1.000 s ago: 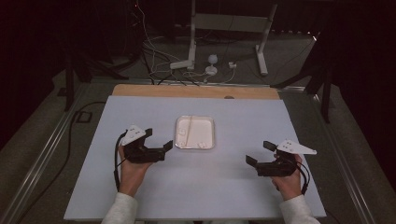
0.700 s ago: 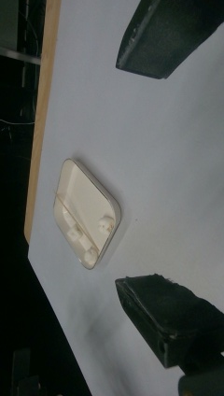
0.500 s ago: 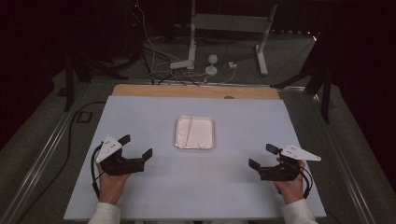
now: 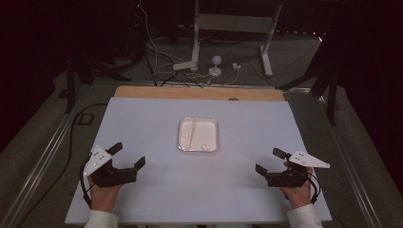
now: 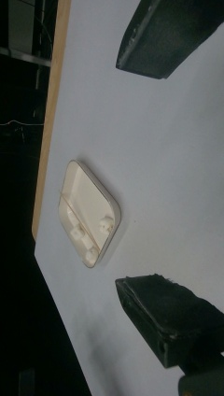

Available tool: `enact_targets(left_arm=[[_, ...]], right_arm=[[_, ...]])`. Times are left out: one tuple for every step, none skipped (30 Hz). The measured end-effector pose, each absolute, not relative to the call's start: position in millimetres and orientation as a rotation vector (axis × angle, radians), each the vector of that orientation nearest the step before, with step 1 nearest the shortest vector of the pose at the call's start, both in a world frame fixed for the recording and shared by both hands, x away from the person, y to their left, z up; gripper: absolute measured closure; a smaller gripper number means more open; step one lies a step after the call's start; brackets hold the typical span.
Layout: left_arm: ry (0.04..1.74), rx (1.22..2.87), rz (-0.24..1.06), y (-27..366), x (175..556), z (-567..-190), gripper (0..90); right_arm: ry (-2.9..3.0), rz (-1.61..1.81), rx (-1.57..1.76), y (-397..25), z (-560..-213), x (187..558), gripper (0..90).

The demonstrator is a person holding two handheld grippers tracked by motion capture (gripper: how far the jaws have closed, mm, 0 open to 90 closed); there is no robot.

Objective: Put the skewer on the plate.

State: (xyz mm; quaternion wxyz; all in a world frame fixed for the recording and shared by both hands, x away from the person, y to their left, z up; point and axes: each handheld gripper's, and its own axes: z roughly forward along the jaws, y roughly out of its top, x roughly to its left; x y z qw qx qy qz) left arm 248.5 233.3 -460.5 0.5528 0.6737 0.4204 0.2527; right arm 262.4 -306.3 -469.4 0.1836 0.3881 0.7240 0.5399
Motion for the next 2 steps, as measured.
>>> enact_targets(left_arm=[[0.998, 1.588, 0.6, 234.0, 248.5, -460.6, 0.6], [1.001, 1.59, 0.604, 234.9, 248.6, -460.9, 0.6]], right_arm=[[2.044, 1.523, 1.092, -306.4, -470.0, 262.4, 0.0], [2.046, 1.528, 1.092, -306.5, -470.5, 262.2, 0.0]])
